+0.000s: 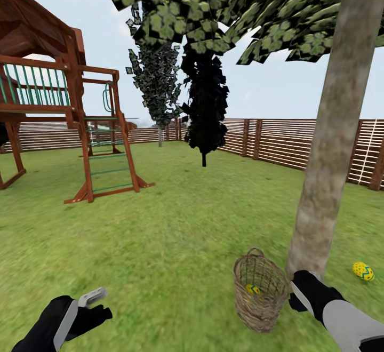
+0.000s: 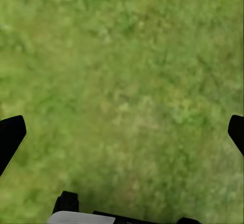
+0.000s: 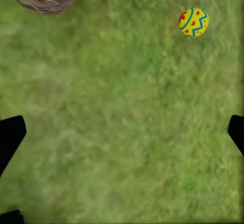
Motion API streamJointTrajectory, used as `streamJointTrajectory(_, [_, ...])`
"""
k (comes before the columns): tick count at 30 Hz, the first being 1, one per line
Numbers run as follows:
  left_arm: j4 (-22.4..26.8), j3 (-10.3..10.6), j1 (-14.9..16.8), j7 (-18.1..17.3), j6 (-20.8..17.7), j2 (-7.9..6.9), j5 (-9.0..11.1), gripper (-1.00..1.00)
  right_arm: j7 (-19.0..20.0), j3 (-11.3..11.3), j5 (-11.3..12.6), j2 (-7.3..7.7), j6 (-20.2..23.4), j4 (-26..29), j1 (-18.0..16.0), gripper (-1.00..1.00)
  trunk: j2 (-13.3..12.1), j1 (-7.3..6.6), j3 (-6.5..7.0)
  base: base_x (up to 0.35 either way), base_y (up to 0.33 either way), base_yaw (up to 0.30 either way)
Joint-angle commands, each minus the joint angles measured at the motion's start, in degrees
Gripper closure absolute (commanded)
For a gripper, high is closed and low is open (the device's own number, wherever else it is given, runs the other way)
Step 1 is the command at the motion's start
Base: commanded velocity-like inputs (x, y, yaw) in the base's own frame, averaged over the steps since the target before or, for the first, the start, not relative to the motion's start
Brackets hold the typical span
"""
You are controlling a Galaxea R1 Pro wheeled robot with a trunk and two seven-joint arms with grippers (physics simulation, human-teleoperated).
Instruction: Take the three Easter eggs out of the wicker basket on the lawn in the garden, then place them on the lawn next to a single tree (choose any tree) so that all three eggs are next to the same tree and none are left in the basket.
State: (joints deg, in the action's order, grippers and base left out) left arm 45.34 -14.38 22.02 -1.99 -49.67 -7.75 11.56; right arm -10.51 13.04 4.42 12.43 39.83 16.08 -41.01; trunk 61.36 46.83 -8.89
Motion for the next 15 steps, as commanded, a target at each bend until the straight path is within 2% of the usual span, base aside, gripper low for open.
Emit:
streamJointTrajectory(1, [0.0, -0.1, 0.0, -0.2, -0.3, 0.01, 0.0, -1.0, -0.3, 0.4, 0.5, 0.17, 0.3, 0.1, 0.0, -1.0, 0.1, 0.04, -0.08, 0.284, 0.2, 0.0])
streamJointTrajectory(10, [0.0, -0.1, 0.0, -0.2, -0.3, 0.02, 0.0, -1.0, -0.3, 0.2, 0.5, 0.68, 0.2, 0.1, 0.0, -1.0, 0.1, 0.04, -0.08, 0.297, 0.171, 0.0])
streamJointTrajectory(15, [0.0, -0.1, 0.0, -0.2, -0.3, 0.02, 0.0, -1.0, -0.3, 0.3, 0.5, 0.53, 0.2, 0.1, 0.0, -1.0, 0.1, 0.04, -0.08, 0.331, 0.066, 0.0])
